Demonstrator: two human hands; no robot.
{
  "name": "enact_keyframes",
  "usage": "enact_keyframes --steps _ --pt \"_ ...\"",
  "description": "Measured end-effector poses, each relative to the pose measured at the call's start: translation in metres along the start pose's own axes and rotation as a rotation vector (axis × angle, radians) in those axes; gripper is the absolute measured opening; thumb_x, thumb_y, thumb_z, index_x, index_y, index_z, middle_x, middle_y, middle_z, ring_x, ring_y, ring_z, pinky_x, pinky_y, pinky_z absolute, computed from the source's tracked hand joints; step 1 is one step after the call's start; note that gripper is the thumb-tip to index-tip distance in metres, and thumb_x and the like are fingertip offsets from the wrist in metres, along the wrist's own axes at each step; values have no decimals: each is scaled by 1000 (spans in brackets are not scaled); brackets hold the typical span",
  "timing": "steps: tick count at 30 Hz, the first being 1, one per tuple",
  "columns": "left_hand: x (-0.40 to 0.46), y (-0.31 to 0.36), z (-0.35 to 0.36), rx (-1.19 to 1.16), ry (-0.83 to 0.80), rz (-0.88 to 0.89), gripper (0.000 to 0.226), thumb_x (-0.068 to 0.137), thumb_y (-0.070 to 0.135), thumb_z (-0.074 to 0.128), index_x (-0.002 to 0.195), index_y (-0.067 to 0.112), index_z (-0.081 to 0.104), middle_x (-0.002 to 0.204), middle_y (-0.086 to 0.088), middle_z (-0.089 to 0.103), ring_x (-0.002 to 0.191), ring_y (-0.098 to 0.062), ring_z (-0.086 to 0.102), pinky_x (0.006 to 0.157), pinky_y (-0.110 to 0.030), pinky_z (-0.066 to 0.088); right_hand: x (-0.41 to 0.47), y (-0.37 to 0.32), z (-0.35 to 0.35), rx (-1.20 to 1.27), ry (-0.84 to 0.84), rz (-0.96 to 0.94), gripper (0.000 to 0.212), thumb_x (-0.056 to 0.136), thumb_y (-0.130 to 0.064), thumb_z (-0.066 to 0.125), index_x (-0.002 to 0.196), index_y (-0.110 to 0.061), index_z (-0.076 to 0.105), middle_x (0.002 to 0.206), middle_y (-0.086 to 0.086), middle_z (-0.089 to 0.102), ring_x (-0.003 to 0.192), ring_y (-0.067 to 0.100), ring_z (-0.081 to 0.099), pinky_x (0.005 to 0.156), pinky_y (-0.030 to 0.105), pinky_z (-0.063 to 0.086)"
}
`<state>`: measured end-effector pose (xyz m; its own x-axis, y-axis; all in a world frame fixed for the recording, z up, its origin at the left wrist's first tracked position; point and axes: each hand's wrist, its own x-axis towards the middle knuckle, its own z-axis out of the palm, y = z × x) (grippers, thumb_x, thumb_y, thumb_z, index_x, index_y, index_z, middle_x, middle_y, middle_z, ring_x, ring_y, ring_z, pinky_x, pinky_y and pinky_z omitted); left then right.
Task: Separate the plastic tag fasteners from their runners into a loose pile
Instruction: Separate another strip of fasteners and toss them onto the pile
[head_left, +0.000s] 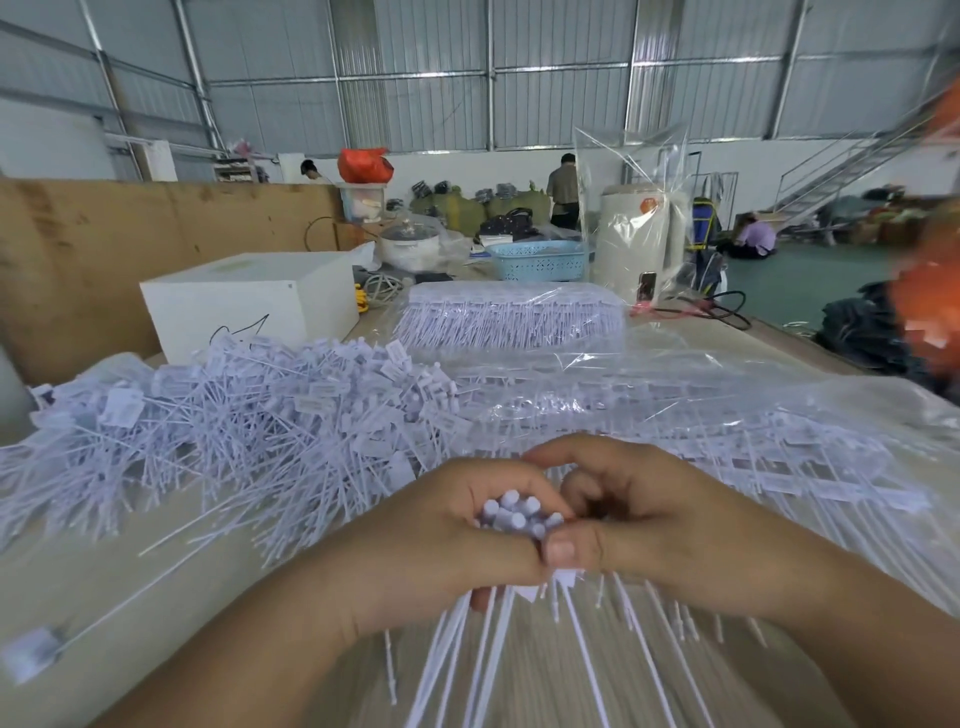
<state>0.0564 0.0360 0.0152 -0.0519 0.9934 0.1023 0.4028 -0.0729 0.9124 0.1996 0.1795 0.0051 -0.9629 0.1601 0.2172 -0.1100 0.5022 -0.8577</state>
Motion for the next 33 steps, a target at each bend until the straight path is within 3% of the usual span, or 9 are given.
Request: enact_keyframes --steps 4,7,12,15,17,19,23,28,33 --pt "1 0 0 -58 150 38 6 72 29 72 77 32 72 73 7 62 71 -12 57 64 -34 47 -4 -3 -13 -88 -44 82 33 86 -55 59 79 -23 67 71 0 62 70 16 58 71 38 46" --pt "0 -1 2 -32 214 41 16 68 41 77 77 29 71 70 6 61 68 -10 55 64 -29 45 -5 -1 -15 -139 9 109 43 87 -54 61 62 -20 53 57 -5 44 56 14 42 57 30 34" --pt "10 -2 18 -51 652 140 10 77 27 80 74 27 70 62 14 63 57 2 56 54 -8 41 4 -6 -3 -244 521 81 57 77 -63 54 68 -7 49 52 -8 35 44 8 31 41 18 28" --pt "9 -4 13 -143 765 150 12 81 21 74 76 32 73 66 12 68 60 2 61 52 -10 45 0 -6 -17 -229 742 86 64 76 -66 50 75 -1 48 56 1 37 45 11 33 46 26 34" --pt "8 -3 8 -208 707 154 12 76 22 80 76 33 74 67 12 68 62 0 62 52 -14 47 -4 -9 -20 -106 623 37 52 74 -63 59 78 -11 55 53 -3 41 47 11 36 49 26 32" --pt "8 -3 6 -227 590 139 12 67 32 79 78 31 75 69 9 68 65 -4 64 55 -19 50 -4 -10 -13 30 346 -12 31 79 -52 71 94 -27 60 54 -7 45 50 11 38 49 23 32" --pt "7 -7 5 -123 307 86 26 66 39 75 89 27 76 88 -6 73 84 -24 70 73 -47 56 1 -1 -2 36 103 -75 52 74 -43 74 120 -46 50 69 -7 49 63 9 48 61 21 39" --pt "1 -8 -6 -130 -79 14 36 69 24 73 104 32 75 100 7 74 94 -6 66 79 -19 50 -3 2 -3 46 41 -64 52 73 -33 79 118 -43 55 70 -6 52 64 9 49 60 22 39" --pt "3 -8 0 -101 -21 37 21 70 19 73 89 28 74 77 17 65 73 1 59 65 -13 46 -2 -2 -2 -22 45 -33 25 80 -39 72 101 -26 68 78 16 58 68 23 53 65 39 42"
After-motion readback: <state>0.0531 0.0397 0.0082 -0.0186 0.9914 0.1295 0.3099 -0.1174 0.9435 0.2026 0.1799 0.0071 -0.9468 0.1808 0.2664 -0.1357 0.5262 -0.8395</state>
